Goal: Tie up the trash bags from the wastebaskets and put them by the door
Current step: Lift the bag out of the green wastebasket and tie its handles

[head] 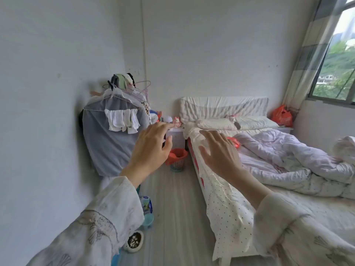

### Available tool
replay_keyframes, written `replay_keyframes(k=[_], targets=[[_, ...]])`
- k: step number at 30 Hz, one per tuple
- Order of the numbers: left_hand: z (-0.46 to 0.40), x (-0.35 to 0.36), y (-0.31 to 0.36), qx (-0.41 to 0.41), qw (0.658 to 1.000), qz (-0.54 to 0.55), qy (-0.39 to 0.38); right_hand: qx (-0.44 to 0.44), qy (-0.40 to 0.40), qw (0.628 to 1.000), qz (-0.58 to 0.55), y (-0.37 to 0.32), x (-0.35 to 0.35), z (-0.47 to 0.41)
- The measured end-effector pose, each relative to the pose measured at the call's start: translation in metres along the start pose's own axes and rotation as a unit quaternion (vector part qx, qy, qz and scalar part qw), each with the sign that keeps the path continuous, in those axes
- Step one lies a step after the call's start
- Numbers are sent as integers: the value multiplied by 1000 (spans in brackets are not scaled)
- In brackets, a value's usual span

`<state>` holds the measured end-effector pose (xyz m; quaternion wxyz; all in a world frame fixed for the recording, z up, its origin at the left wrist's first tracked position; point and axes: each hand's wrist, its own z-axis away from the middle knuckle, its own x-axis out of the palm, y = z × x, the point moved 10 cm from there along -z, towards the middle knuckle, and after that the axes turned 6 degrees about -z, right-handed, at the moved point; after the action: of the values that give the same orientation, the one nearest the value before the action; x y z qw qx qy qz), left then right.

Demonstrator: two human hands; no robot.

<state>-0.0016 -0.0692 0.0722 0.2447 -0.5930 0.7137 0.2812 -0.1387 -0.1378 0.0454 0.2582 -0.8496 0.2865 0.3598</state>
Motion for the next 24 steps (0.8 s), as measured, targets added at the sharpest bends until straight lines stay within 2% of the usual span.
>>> replay_keyframes(k=[6, 11, 16, 24], targets=[[1, 110, -38, -60, 995, 75, -34, 61, -41, 995, -64, 66, 81, -12], [-23, 200, -94, -108, 986, 115, -58, 102, -50, 986, -121, 126, 153, -55], [-85, 289, -158, -141, 974, 133, -114, 121, -87, 978, -142, 179, 218, -132], [-192, 433, -217, -153, 961, 157, -168, 144, -127, 973, -128, 289, 312, -238]])
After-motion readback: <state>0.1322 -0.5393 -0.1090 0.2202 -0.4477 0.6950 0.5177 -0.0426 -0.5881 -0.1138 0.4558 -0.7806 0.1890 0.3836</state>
